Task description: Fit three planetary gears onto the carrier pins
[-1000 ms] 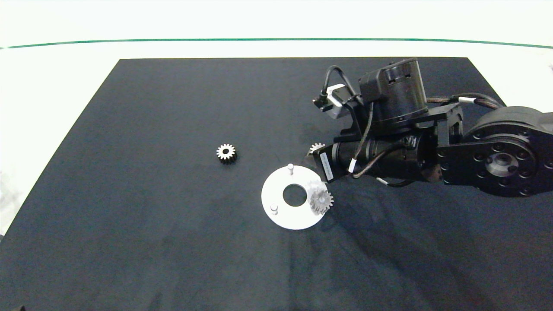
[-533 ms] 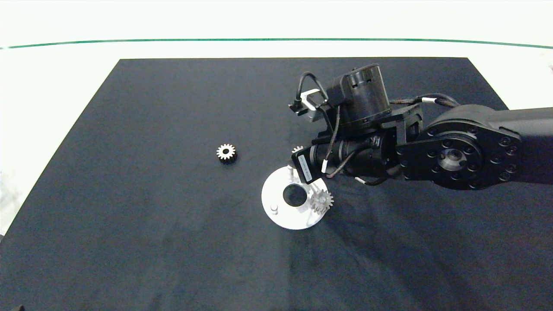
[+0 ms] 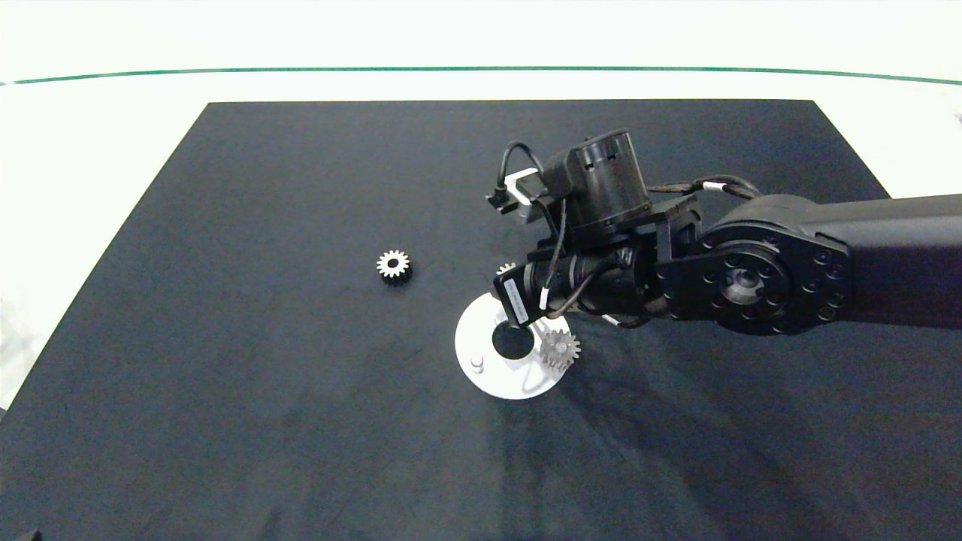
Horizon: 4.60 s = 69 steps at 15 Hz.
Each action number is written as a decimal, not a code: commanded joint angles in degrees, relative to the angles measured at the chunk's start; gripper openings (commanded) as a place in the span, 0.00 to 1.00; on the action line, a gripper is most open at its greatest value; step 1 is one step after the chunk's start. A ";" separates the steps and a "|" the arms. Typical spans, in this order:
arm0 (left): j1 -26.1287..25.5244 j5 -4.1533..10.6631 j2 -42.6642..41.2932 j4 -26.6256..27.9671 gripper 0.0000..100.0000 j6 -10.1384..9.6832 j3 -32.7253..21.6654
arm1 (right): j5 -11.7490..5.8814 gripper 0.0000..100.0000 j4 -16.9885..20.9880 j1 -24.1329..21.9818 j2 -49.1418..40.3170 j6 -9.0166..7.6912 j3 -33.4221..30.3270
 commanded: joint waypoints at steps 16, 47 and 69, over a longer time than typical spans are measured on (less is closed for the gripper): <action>0.00 -0.04 0.12 0.24 1.00 -0.02 0.13 | -0.40 0.25 5.17 -0.13 2.38 -1.65 -4.08; -10.20 -0.13 26.66 -22.53 1.00 1.83 0.31 | -2.95 1.00 13.78 -3.99 -31.90 7.84 11.04; -16.79 2.59 68.41 -56.01 1.00 5.78 -12.97 | -1.37 1.00 14.57 -5.14 -40.69 10.57 18.77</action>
